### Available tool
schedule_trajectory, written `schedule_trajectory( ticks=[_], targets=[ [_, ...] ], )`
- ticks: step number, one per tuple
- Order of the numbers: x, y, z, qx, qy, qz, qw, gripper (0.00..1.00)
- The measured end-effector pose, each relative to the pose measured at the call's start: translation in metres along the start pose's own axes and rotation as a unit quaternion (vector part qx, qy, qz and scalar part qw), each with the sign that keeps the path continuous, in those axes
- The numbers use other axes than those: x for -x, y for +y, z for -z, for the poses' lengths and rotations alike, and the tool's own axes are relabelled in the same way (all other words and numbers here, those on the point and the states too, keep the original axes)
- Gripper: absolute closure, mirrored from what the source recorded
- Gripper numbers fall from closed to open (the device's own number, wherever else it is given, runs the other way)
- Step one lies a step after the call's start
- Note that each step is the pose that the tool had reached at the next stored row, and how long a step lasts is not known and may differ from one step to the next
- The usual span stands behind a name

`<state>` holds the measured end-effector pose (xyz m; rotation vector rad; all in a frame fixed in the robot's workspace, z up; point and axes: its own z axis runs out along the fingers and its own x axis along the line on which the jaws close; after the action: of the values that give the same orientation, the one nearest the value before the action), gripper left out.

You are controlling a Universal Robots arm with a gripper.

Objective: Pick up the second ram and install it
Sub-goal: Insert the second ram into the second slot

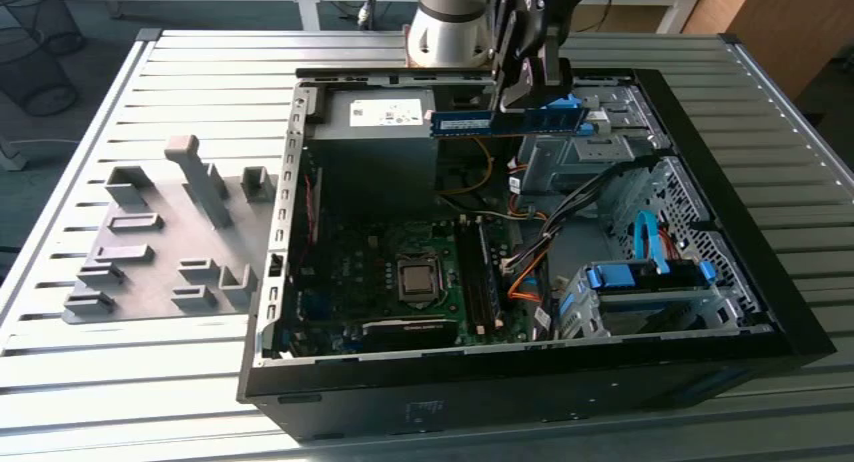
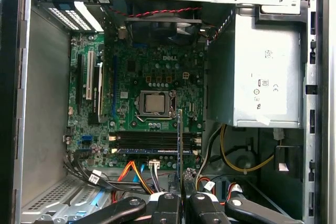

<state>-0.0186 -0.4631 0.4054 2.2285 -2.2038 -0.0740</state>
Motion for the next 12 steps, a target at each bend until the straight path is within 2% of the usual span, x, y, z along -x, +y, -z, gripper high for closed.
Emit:
schedule_trajectory(
  ticks=[7, 12],
  targets=[
    [0.0, 0.0001, 0.0, 0.0, 0.0, 0.0, 1.0, 0.86],
    [0.0, 0.0001, 0.0, -0.0003, -0.0003, -0.009, 1.0, 0.86]
  ],
)
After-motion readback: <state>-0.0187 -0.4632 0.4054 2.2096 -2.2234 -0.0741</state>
